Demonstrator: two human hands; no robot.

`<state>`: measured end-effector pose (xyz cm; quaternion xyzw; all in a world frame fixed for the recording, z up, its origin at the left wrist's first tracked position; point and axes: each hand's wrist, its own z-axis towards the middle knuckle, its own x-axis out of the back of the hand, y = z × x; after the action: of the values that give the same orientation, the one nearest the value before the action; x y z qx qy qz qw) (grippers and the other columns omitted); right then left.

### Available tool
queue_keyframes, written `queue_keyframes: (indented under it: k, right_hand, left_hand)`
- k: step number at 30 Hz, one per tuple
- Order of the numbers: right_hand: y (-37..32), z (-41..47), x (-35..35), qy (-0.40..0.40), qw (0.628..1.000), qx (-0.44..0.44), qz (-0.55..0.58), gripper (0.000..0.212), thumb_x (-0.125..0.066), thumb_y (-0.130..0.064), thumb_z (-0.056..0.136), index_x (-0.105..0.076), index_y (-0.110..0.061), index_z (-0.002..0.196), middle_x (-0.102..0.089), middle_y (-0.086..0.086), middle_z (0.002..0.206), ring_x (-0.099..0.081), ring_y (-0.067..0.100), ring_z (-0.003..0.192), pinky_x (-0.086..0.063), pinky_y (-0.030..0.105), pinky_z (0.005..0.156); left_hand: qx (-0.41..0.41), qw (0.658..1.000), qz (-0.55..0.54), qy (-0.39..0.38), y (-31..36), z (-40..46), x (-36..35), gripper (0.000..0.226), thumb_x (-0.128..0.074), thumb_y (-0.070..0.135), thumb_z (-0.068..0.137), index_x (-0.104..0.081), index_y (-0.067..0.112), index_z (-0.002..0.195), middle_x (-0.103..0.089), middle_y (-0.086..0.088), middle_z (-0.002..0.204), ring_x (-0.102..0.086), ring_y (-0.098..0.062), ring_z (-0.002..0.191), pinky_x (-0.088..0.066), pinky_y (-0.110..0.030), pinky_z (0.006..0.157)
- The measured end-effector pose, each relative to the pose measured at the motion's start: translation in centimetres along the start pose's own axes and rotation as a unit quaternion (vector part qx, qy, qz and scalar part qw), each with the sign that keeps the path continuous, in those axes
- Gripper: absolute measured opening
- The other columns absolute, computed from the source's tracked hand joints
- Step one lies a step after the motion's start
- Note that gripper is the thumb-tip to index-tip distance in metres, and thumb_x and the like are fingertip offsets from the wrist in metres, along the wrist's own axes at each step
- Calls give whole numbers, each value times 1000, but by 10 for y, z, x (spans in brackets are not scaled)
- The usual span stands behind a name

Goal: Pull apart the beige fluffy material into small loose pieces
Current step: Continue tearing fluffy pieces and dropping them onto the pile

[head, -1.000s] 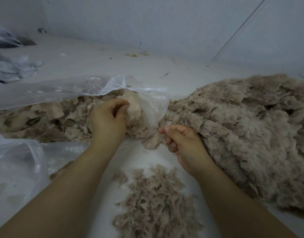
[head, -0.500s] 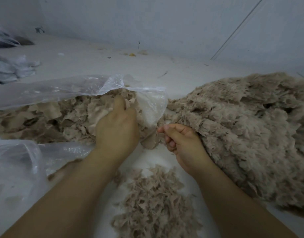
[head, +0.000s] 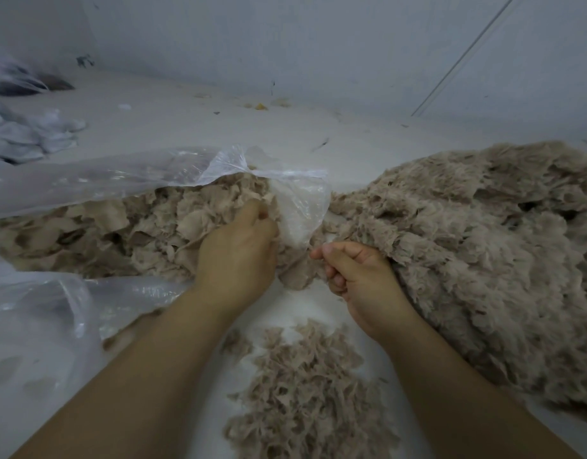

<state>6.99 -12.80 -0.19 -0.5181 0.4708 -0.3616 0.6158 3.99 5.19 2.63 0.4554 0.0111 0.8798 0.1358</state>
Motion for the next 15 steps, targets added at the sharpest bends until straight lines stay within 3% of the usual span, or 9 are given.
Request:
queue_keyframes:
  k: [3,6,9,12,15]
  right_hand:
    - [-1,0,0,0,1000,-2,8,33,-54,-16,99,-77,-18,75,-50,-7,55,-35,4,46,-31,15,44]
    - [-2,0,1,1,1000,-6,14,37,-52,-16,100,-77,-20,73,-50,-7,56,-35,4,47,-30,15,46]
    - [-2,0,1,1,1000,-9,10,37,-52,-17,100,-78,-21,74,-51,-7,57,-35,4,48,-31,16,47]
    - [-1,0,2,-2,1000,-8,13,36,-52,-18,100,-78,-20,74,-51,-7,58,-35,4,49,-31,15,47]
    - [0,0,2,-8,1000,-4,14,35,-52,-19,100,-78,-21,75,-50,-6,58,-36,4,49,-32,14,47]
  left_hand:
    - [-60,996,-27,-62,1,0,-8,7,-65,4,83,-72,5,81,-64,-7,91,-62,-33,68,-48,-39,48]
    - [-25,990,77,-118,-6,-2,-17,18,-54,16,91,-71,18,95,-58,1,100,-59,-26,80,-37,-30,52]
    - [21,989,105,-104,-9,-3,-16,18,-54,19,91,-70,17,98,-57,-1,109,-56,-24,86,-31,-28,55]
    - [10,995,63,-71,-2,-5,-15,8,-59,13,86,-65,9,83,-52,-7,99,-46,-23,75,-26,-30,53]
    - [-50,997,-32,-58,11,-6,-11,18,-64,25,84,-63,10,76,-45,-4,87,-41,-19,65,-32,-30,49]
